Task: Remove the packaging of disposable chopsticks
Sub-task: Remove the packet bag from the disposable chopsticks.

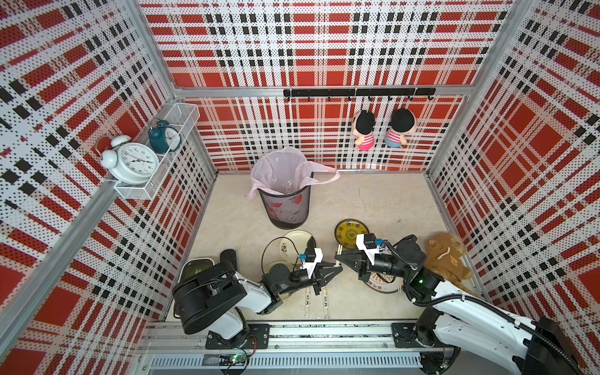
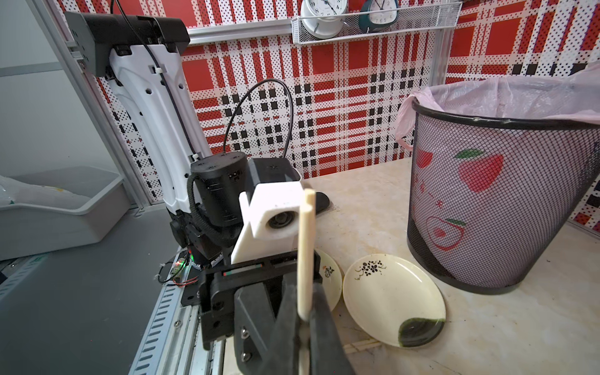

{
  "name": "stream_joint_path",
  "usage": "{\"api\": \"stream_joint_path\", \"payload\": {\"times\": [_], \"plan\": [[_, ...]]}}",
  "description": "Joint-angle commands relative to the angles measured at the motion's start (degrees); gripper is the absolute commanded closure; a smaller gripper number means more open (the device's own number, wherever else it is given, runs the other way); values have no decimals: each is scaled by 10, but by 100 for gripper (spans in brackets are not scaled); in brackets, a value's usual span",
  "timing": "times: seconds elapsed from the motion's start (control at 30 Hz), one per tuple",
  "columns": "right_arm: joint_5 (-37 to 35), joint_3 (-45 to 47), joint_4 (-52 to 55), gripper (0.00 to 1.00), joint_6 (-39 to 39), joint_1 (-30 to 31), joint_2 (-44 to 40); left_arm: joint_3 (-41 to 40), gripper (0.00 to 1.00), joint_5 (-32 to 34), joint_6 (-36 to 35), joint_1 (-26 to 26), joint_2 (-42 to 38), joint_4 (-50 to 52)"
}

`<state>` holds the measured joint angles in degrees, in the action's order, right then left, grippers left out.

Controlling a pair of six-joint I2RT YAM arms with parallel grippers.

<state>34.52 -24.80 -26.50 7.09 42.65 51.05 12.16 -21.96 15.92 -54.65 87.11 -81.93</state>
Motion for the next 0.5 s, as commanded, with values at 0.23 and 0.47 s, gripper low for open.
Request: {"api": "stream_joint_path", "payload": {"times": [0.23, 0.47], "plan": [[-14, -33, -53, 100, -22, -4, -24, -4, 84, 12, -6, -12, 5, 71], [-15, -47, -43, 100, -28, -5, -33, 5, 84, 13, -6, -15, 32, 73]]}}
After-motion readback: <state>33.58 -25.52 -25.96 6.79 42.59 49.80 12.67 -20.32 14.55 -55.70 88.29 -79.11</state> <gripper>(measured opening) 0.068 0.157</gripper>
